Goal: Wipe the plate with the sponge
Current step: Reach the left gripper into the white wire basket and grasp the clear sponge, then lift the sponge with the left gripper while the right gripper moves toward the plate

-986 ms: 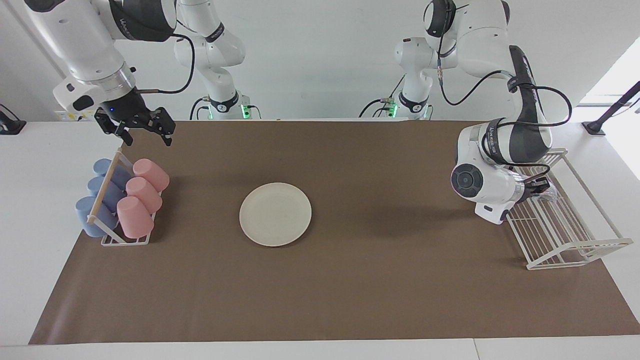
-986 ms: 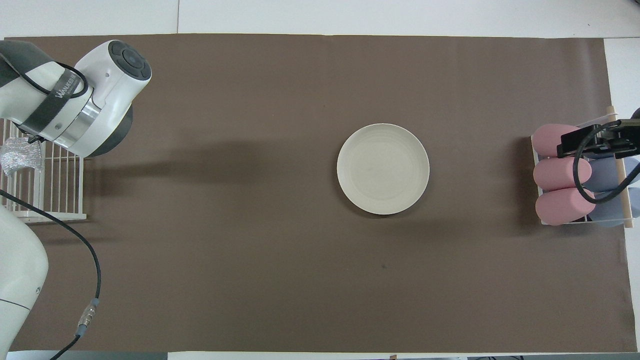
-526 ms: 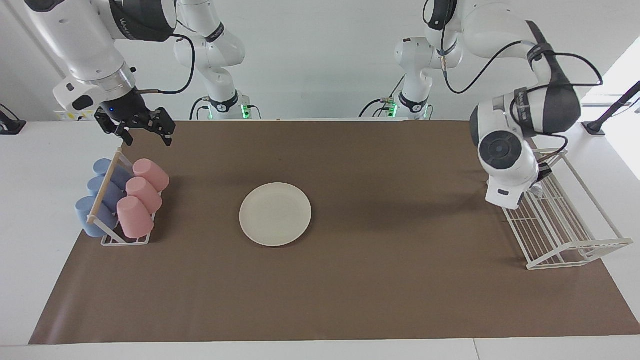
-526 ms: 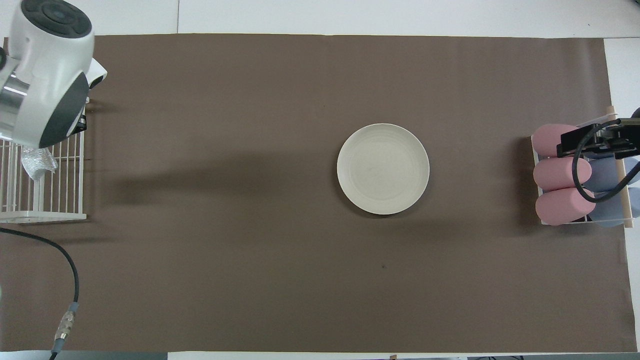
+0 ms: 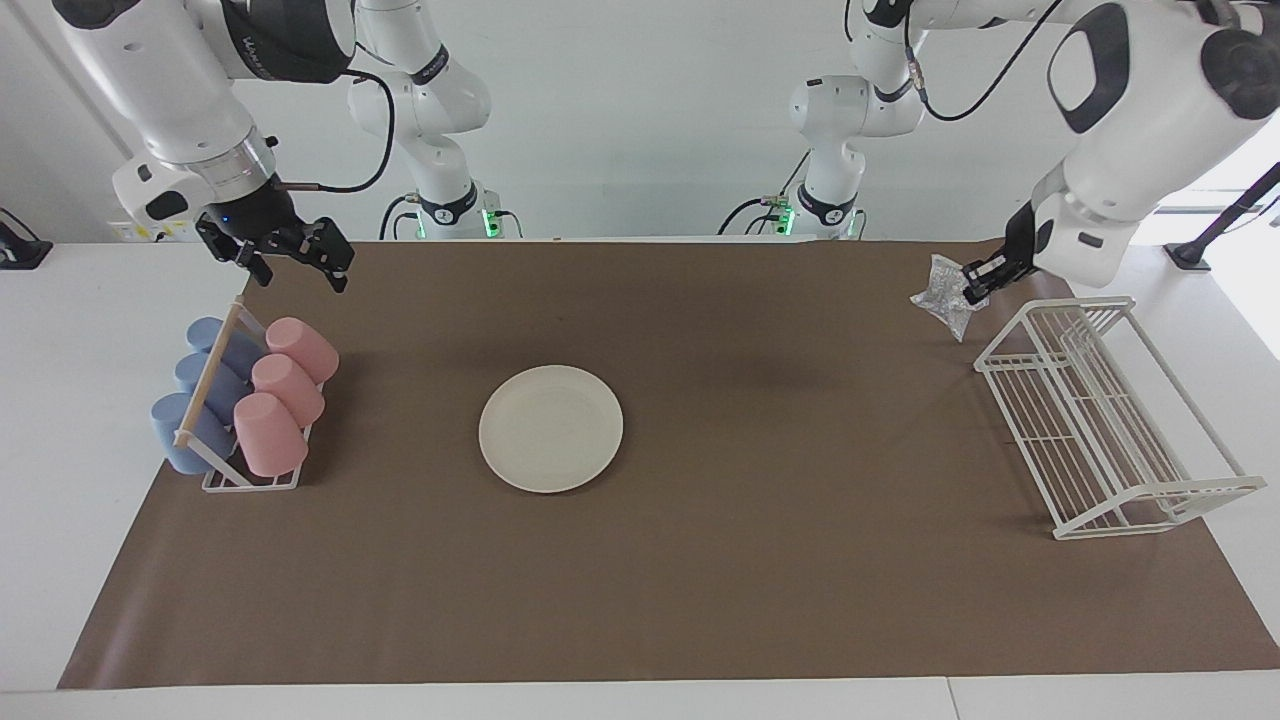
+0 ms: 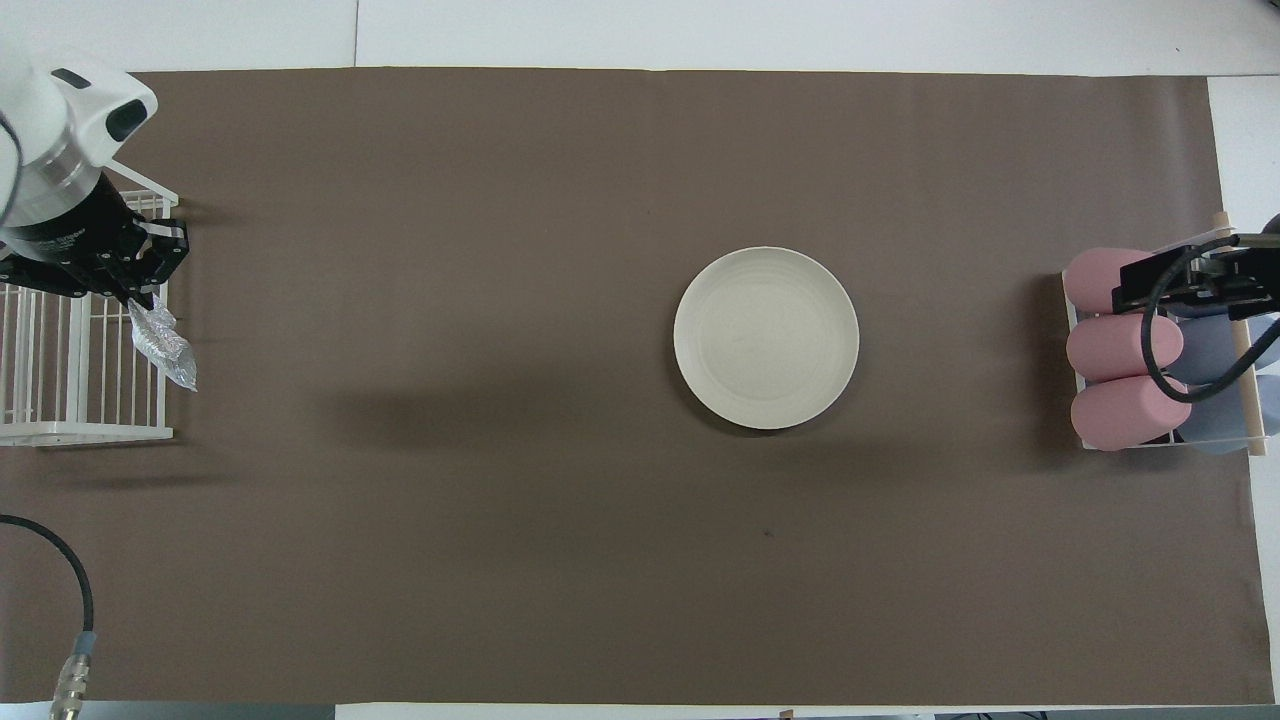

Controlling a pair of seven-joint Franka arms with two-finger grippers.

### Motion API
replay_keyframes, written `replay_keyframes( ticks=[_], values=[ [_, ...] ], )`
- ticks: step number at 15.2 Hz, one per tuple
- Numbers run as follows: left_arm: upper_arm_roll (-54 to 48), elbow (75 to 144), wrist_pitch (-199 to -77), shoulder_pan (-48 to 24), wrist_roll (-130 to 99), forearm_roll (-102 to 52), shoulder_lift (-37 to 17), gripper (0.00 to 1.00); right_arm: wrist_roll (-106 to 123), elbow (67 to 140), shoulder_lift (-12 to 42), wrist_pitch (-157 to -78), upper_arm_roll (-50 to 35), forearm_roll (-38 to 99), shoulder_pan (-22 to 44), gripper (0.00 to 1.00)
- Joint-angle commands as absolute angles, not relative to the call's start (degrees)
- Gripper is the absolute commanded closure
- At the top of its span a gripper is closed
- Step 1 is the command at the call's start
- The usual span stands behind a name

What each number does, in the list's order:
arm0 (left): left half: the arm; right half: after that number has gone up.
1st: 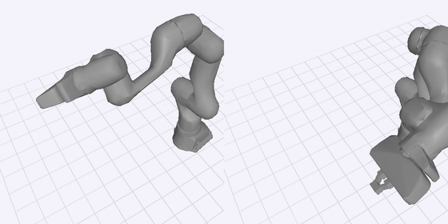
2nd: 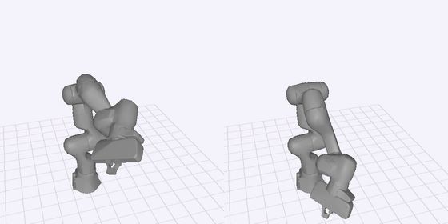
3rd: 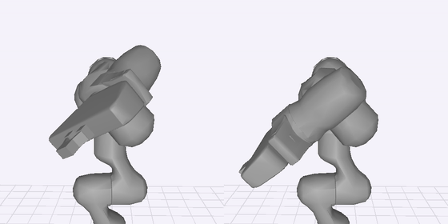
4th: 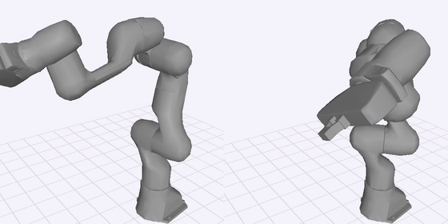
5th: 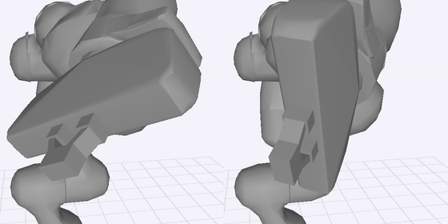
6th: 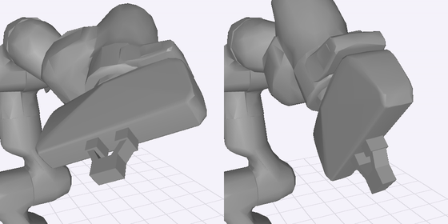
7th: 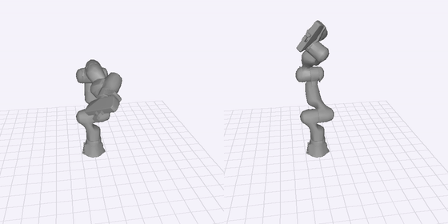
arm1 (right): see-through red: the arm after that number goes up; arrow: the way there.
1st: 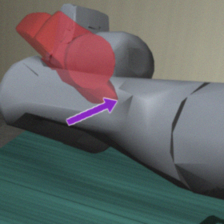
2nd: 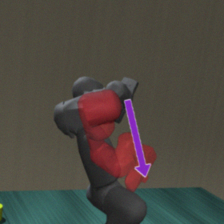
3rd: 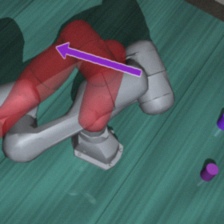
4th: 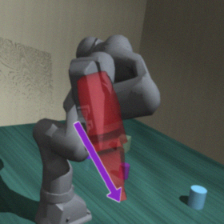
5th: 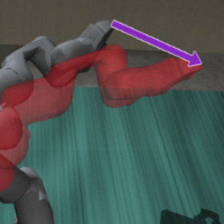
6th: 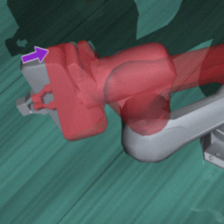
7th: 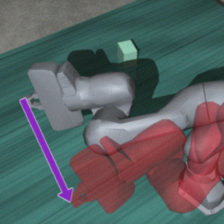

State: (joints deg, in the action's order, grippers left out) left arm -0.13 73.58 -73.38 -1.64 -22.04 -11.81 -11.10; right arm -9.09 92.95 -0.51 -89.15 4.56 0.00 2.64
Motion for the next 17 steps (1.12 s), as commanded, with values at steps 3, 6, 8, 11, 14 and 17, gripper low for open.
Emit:
replay_keyframes(
  ticks=[3,6,8,11,14,17],
  values=[
    [-0.44,88.37,-78.02,4.03,-23.03,-32.73,-3.72,1.0,-19.66,93.34,-2.11,-86.66,1.76,1.32,2.46,0.0],
    [-0.53,102.78,-86.98,4.49,-21.72,-43.65,3.14,1.0,-30.2,93.16,-2.55,-86.57,-2.18,1.41,2.46,0.0],
    [-0.61,110.96,-91.91,3.69,-17.61,-50.06,7.27,1.0,-38.37,93.16,-2.99,-86.05,-5.34,1.41,2.46,0.0],
    [-0.79,123.71,-100.43,0.72,-10.4,-59.64,13.95,1.0,-51.27,93.08,-3.95,-85.34,-10.0,1.49,2.46,0.0],
    [-0.79,130.5,-104.32,-2.88,-2.83,-67.92,18.01,1.0,-72.34,92.99,-4.48,-85.6,-17.64,3.24,2.46,0.0],
    [-0.88,132.53,-105.12,-6.85,3.14,-71.36,18.63,1.0,-95.39,95.17,-6.41,-89.1,-22.76,6.41,4.47,0.0]
  ],
)
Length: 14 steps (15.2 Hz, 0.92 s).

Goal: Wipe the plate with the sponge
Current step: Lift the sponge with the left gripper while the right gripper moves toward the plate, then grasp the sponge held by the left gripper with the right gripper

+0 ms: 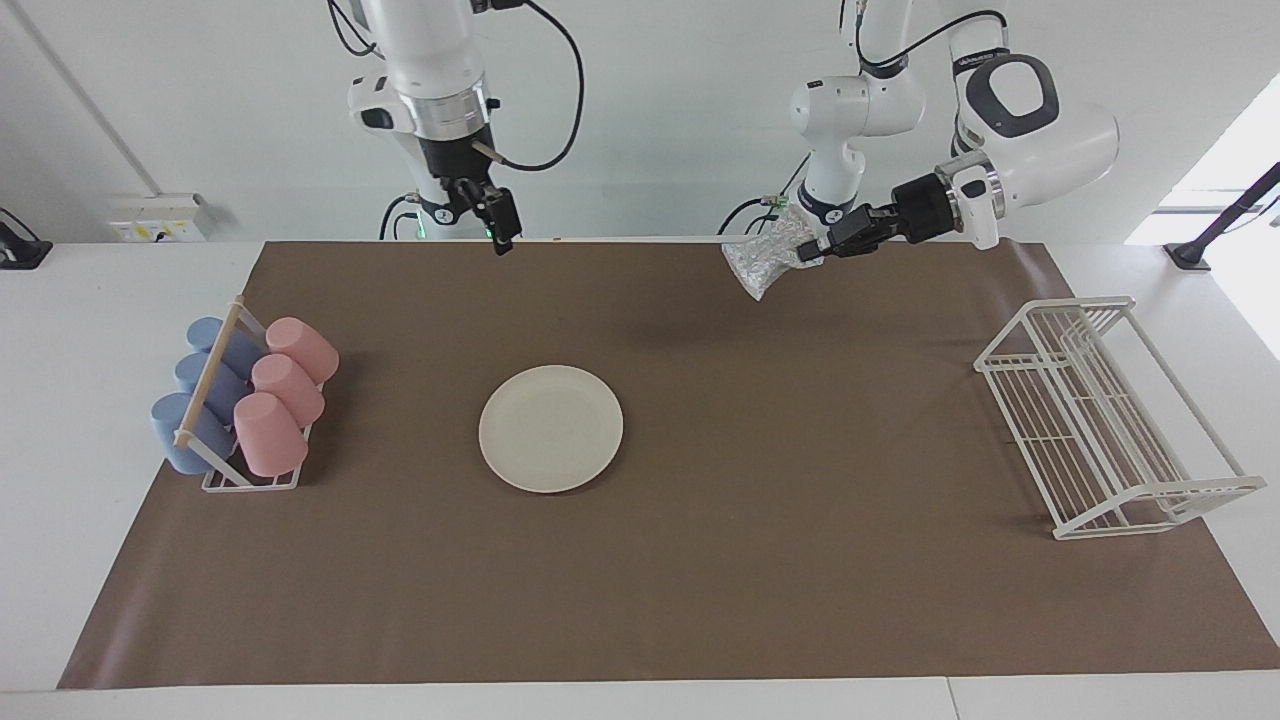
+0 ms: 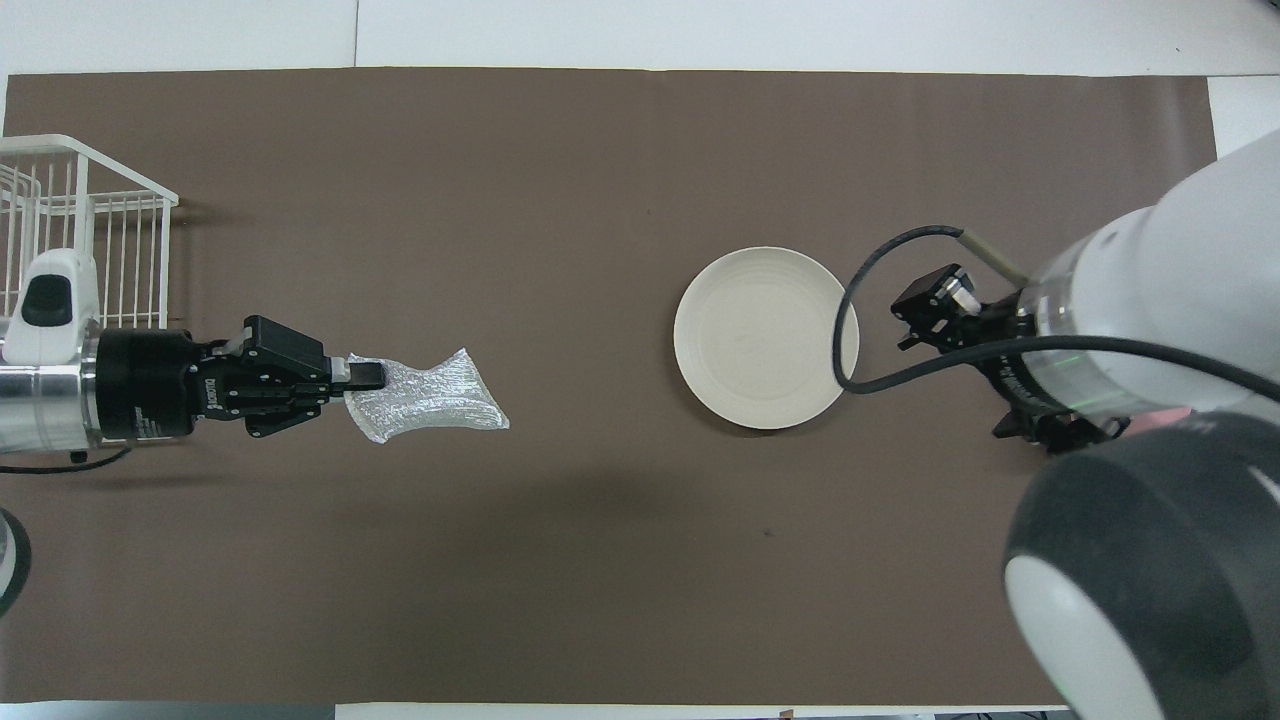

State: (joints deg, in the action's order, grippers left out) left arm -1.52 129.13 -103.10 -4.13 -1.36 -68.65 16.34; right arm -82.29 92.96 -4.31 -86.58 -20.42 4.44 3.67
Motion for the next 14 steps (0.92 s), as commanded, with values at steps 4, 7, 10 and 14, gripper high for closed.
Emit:
replay_keyframes(
  ticks=[4,7,10,14],
  values=[
    [-0.7,139.21,-99.06,-7.56,15.27,-74.79,20.92,1.0,-112.55,97.38,-7.38,-95.0,-22.85,8.86,9.31,0.0],
    [-0.7,140.97,-96.35,-7.39,18.61,-79.52,20.83,1.0,-123.1,99.13,-6.94,-101.84,-22.85,10.46,14.21,0.0],
    [-0.61,141.24,-87.83,-4.58,21.35,-81.47,20.39,1.0,-130.59,104.4,-7.82,-110.19,-22.85,10.81,18.89,0.0],
    [-0.62,142.21,-86.92,-5.1,24.17,-81.47,20.39,1.0,-135.43,106.95,-7.38,-114.34,-22.85,13.89,22.93,0.0]
  ],
)
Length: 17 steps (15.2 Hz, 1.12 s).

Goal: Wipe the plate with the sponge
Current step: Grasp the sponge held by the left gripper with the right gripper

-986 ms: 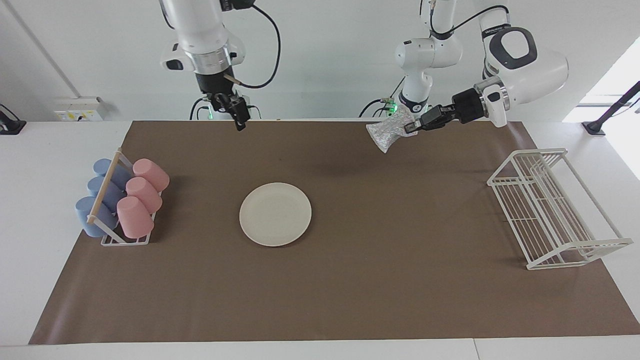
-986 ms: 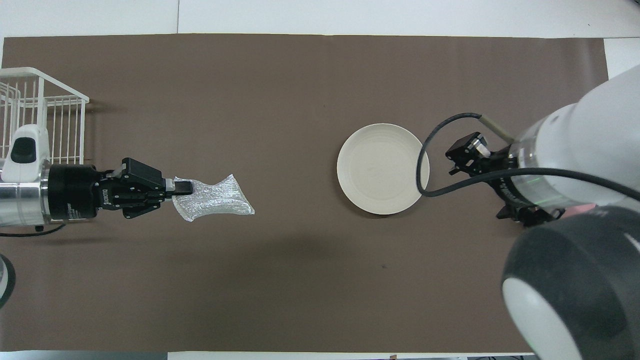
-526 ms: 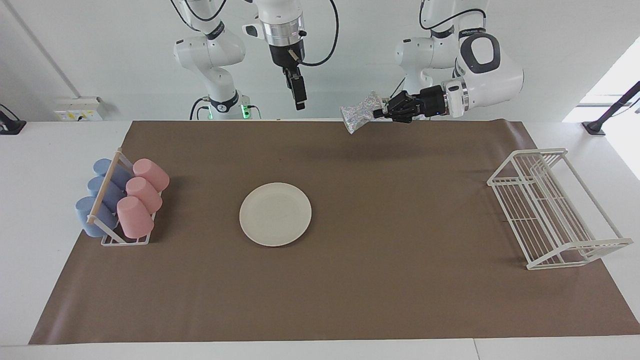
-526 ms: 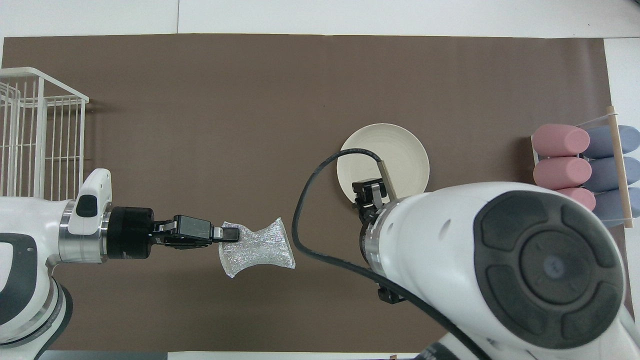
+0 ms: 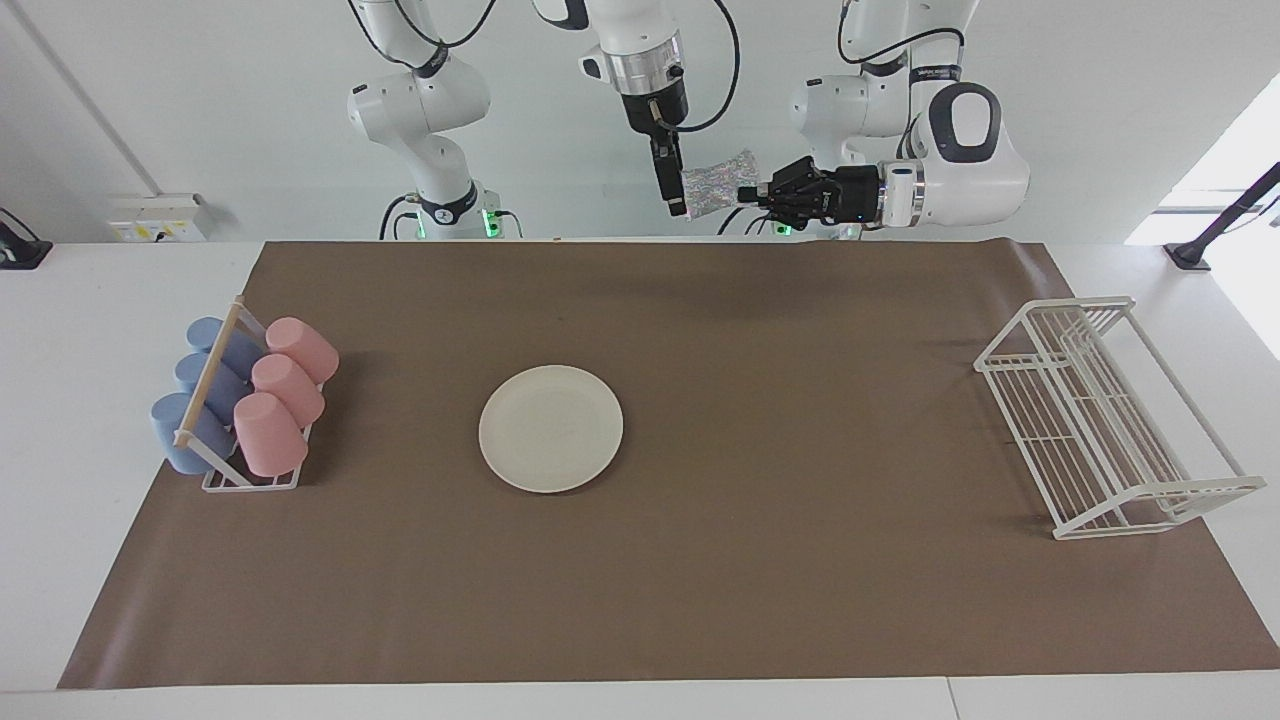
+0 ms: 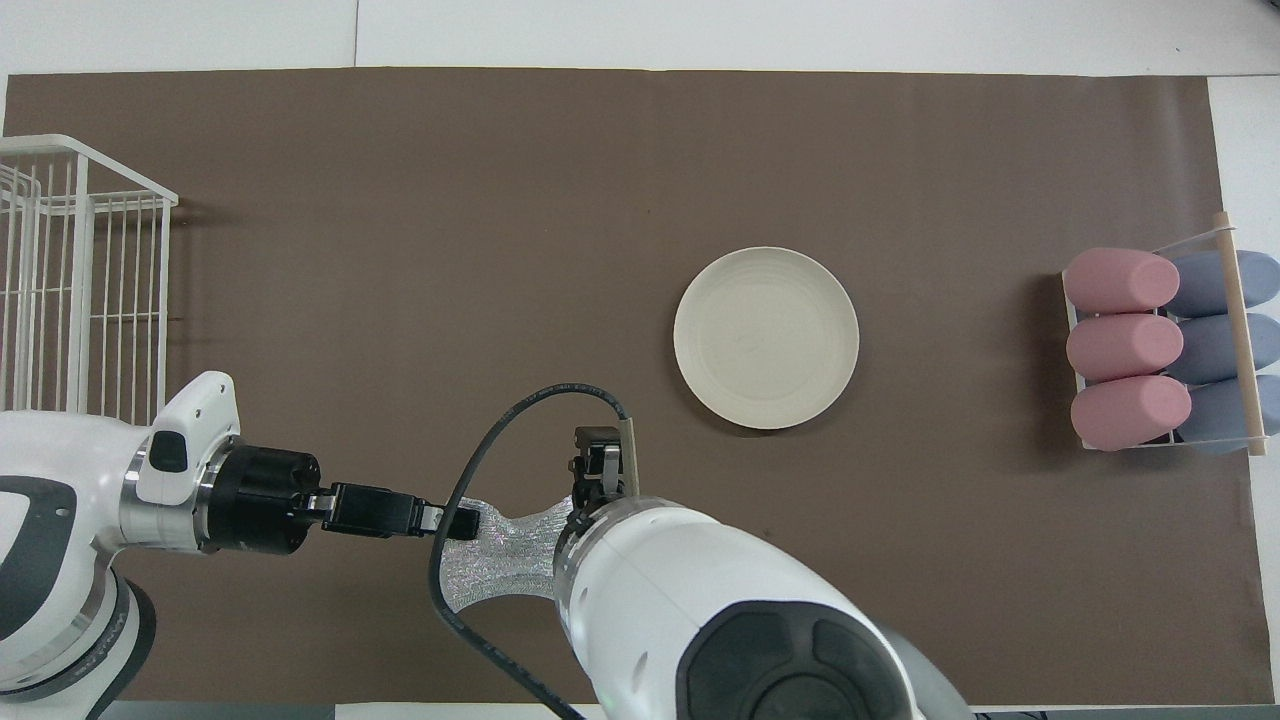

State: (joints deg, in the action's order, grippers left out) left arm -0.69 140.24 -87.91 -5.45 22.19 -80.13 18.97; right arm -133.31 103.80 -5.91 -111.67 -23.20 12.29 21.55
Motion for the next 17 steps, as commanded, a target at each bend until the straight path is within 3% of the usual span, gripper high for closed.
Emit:
replay_keyframes(
  ticks=[1,6,10,11,12,13,14,17],
  values=[
    [-0.62,142.21,-86.84,-5.1,24.26,-81.47,20.39,1.0,-135.53,107.22,-7.64,-114.35,-22.85,13.89,23.11,0.0],
    [-0.53,142.21,-85.78,-4.57,24.43,-81.21,20.39,1.0,-139.13,108.1,-7.03,-121.63,-22.94,15.56,25.48,0.0],
    [-0.35,142.03,-84.81,-4.39,24.43,-80.95,20.39,1.0,-137.81,109.6,-7.47,-121.82,-22.85,15.47,25.75,0.0],
    [-0.35,142.03,-84.73,-4.39,24.43,-80.86,20.39,1.0,-137.55,110.21,-7.64,-121.38,-22.85,15.47,25.84,0.12],
    [-0.35,141.94,-84.73,-4.39,24.43,-80.77,20.3,1.0,-136.94,110.21,-7.65,-120.94,-22.85,15.38,25.84,0.42],
    [-0.35,141.94,-84.73,-4.39,24.43,-80.6,20.3,1.0,-134.85,109.95,-7.56,-120.85,-22.85,15.38,25.84,0.91],
    [-0.35,141.94,-84.64,-4.39,24.43,-80.6,20.3,1.0,-133.87,110.04,-7.65,-120.76,-22.85,15.38,25.93,1.0],
    [-0.35,141.94,-84.64,-4.4,24.52,-80.16,20.3,1.0,-132.9,109.86,-7.65,-120.67,-22.76,14.42,25.84,1.0]
  ],
)
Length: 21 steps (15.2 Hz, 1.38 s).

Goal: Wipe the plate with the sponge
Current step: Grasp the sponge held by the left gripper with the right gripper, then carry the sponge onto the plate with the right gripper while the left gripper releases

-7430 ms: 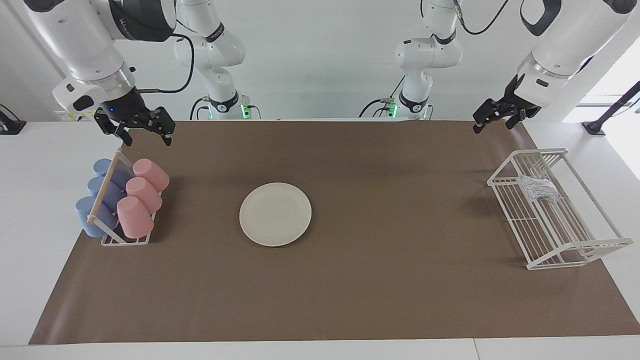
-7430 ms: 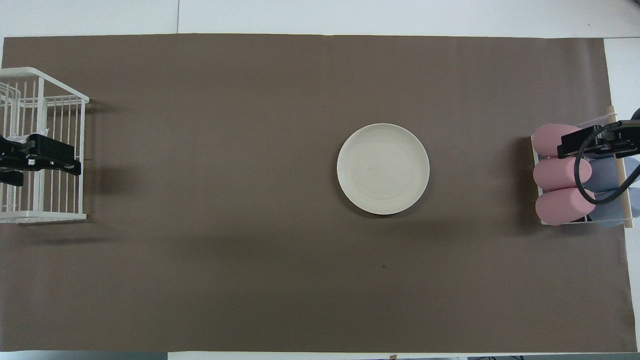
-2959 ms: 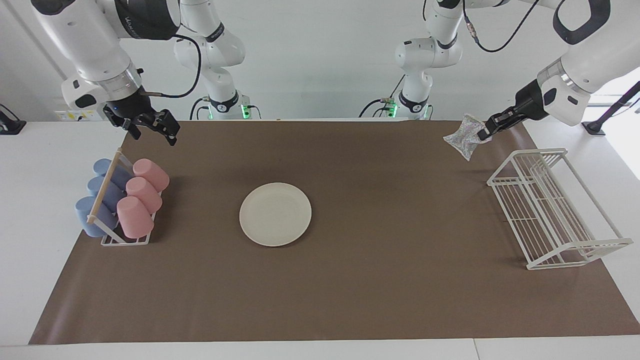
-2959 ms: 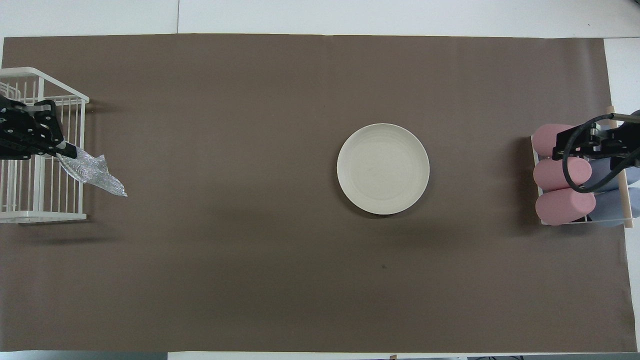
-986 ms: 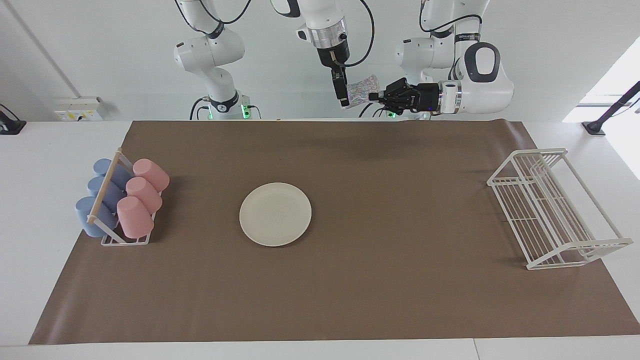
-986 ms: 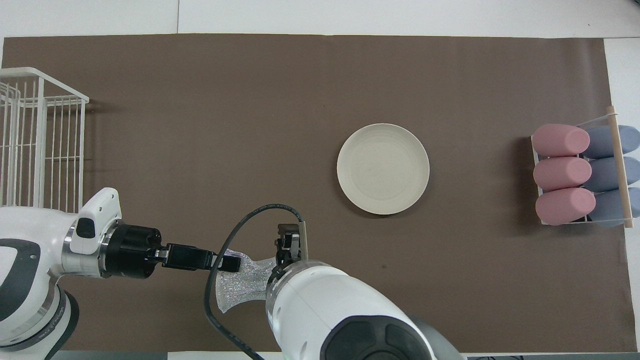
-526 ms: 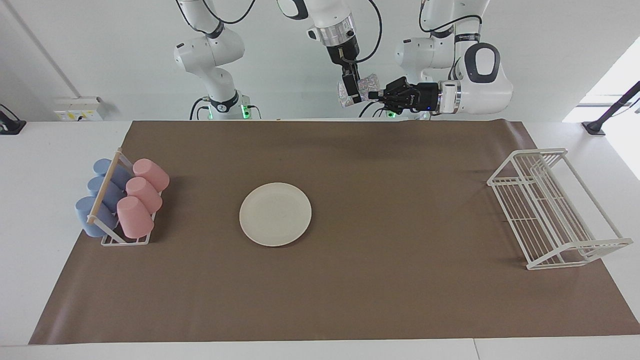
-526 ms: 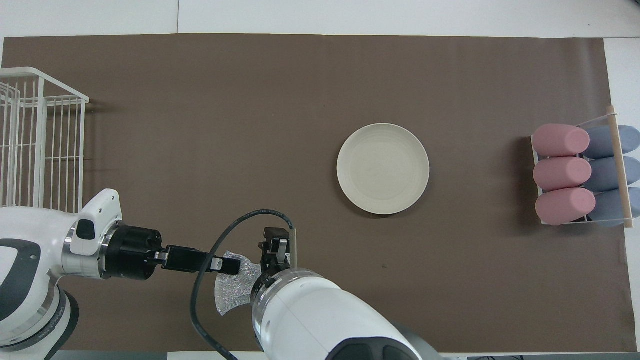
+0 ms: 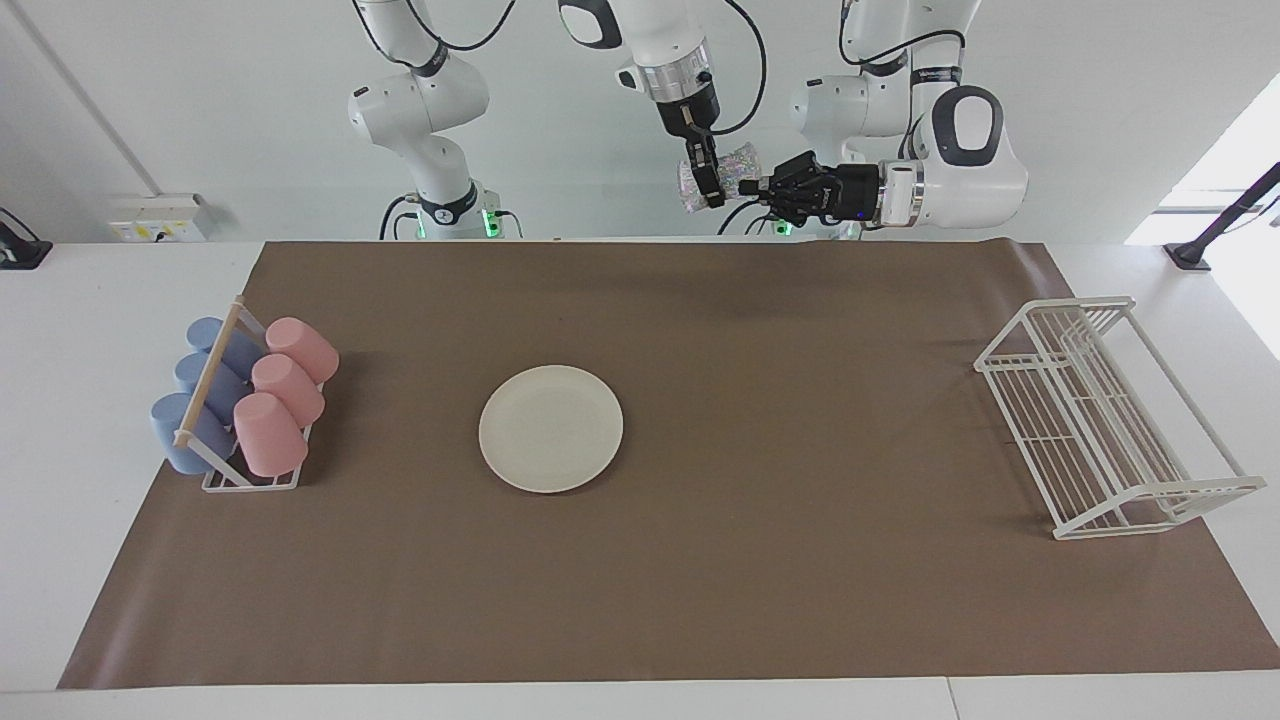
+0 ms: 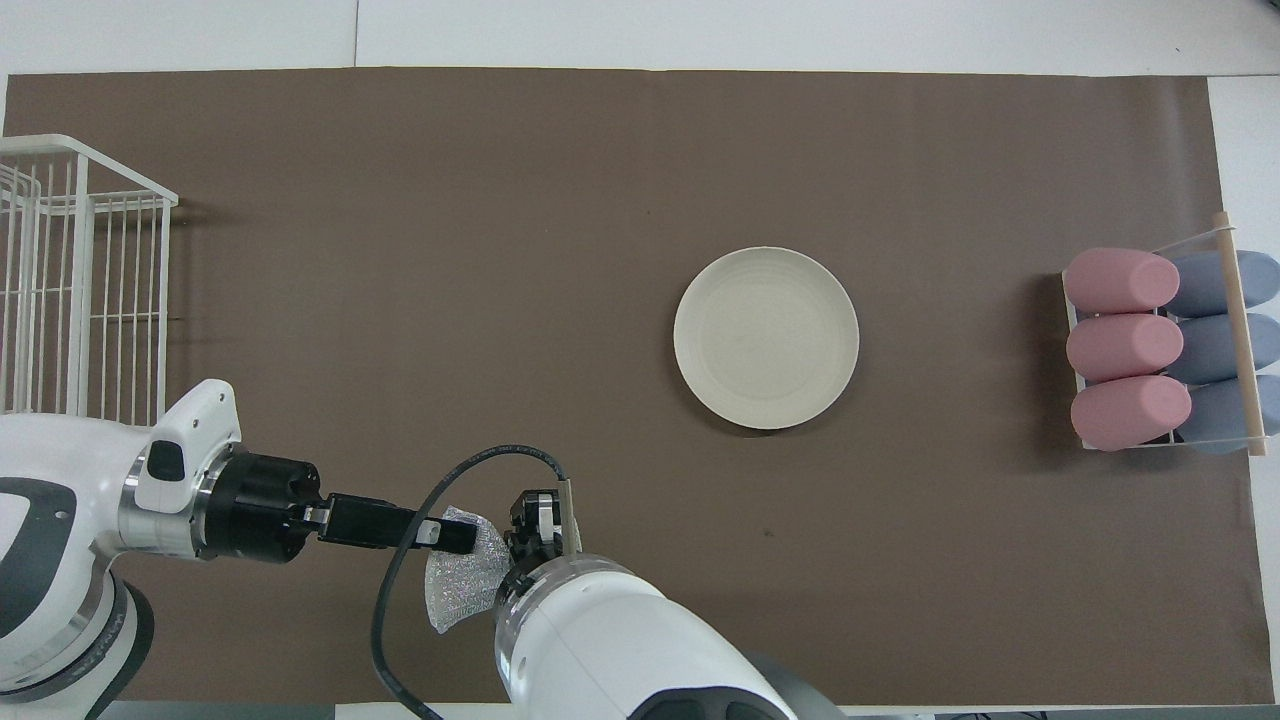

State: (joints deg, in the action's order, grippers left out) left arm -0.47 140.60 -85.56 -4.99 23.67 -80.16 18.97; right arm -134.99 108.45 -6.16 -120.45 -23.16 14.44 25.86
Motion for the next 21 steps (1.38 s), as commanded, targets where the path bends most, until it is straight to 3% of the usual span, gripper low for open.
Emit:
replay_keyframes(
  ticks=[1,4,5,6,11,14,21],
  values=[
    [-0.35,141.77,-84.73,-4.39,24.52,-79.55,20.22,1.0,-132.72,109.86,-7.65,-120.67,-22.76,14.24,25.84,1.0],
    [-0.44,141.51,-85.16,-4.74,24.61,-79.19,20.21,1.0,-132.54,109.86,-7.65,-120.41,-22.76,14.06,25.84,1.0],
    [-0.61,140.98,-85.51,-5.09,24.09,-78.93,20.3,0.45,-132.28,109.95,-7.65,-120.41,-22.76,13.98,25.84,1.0],
    [-0.79,140.89,-85.69,-5.1,23.82,-77.79,20.39,0.0,-130.88,110.21,-7.65,-120.41,-22.76,13.45,25.58,1.0],
    [-0.79,140.71,-85.87,-4.48,22.51,-76.47,20.39,0.0,-124.92,110.83,-7.65,-120.5,-22.59,10.46,22.6,1.0],
    [-0.79,139.31,-86.39,-4.22,21.62,-71.38,20.22,0.0,-106.42,115.47,-6.6,-123.64,-22.67,10.46,14.45,1.0],
    [-0.88,136.94,-95.79,-4.39,16.8,-51.27,20.13,0.0,-87.74,123.47,7.89,-145.25,-22.68,10.55,5.19,1.0]
  ],
)
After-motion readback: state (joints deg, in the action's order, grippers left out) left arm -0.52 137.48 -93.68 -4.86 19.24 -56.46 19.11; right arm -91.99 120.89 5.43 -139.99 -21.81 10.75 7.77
